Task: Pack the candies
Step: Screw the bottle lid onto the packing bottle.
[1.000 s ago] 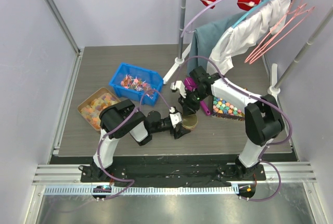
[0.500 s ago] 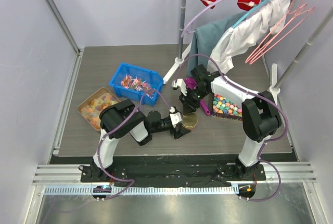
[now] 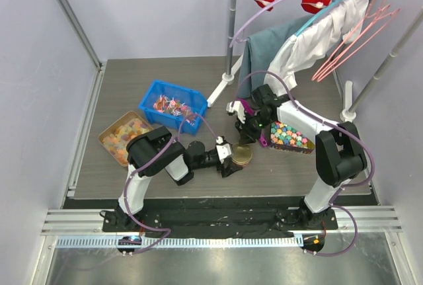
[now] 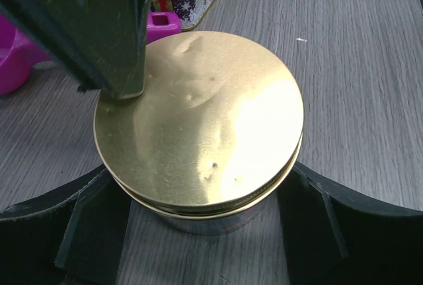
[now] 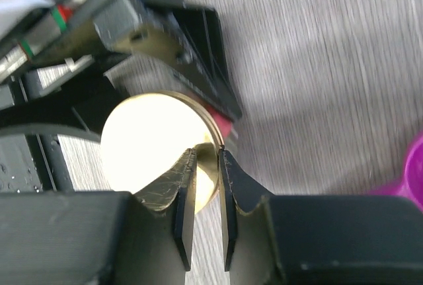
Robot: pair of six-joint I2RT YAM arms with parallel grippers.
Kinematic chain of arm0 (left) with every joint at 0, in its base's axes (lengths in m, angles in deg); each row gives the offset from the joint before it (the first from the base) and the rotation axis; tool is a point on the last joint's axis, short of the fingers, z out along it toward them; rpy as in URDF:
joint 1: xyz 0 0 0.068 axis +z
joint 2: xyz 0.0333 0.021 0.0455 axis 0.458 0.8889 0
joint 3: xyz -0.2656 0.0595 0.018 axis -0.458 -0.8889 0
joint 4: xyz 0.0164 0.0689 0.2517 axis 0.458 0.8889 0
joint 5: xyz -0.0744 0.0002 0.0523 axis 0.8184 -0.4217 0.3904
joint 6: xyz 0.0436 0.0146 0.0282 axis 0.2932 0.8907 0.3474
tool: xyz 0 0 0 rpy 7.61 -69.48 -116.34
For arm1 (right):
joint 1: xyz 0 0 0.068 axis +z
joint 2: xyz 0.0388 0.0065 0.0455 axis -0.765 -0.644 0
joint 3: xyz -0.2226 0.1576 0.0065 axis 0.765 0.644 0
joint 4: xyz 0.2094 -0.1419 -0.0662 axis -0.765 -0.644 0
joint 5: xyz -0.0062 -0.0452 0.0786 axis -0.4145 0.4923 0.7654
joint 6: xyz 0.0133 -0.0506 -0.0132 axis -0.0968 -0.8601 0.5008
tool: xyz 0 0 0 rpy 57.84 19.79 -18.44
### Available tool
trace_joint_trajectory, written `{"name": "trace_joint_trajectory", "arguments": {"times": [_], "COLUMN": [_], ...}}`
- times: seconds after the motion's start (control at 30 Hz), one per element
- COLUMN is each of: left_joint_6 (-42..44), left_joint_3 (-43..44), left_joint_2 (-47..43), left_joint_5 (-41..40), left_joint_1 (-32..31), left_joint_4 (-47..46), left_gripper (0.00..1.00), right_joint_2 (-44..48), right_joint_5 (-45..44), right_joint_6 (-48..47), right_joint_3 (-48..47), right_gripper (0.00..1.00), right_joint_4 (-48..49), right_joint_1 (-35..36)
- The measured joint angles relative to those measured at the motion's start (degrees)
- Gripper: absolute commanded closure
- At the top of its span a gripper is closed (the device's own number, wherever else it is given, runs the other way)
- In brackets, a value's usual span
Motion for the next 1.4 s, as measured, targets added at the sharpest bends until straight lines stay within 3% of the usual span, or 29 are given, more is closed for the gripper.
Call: {"name": "trace_joint_trajectory", "arguments": {"times": [0.53,0.87,1.1,1.27,1.4], "left_joint_6": [0.2,0.94,4.35,7.58,8.7], "left_joint_3": [0.11,0.2,-0.55,-2.47,-2.51], "left_joint_2": [0.0,0.0,-0.37,-2.03,-2.58], "left_joint_5": [0.42,0.44,-1.99,-3.61,-4.39], "left_joint_1": [-0.2,-0.2,-0.42,-0.79,-0.9], "left_joint_4": [0.04,0.11,-0.74,-0.94,-0.28], "left_gripper": [0.18,0.18,0.12,0.02,0.0], "right_joint_2": [5.25,9.49,14.14,14.64,15.45], "right_joint_5": [-1.66,-3.63,-4.07,-4.7,-4.87], "right_joint_6": [-1.42,-1.01,0.55,0.52,0.52], "right_joint_3": [4.57,7.37,6.25,5.88,6.1], "right_gripper": [0.79,0.74,0.56,0.5,0.47], "right_joint_4": [-1.44,-4.11,-6.08,-5.73,-5.16], "right_joint_1": [-1.73,-1.95,-1.64,-1.64,-1.64]}}
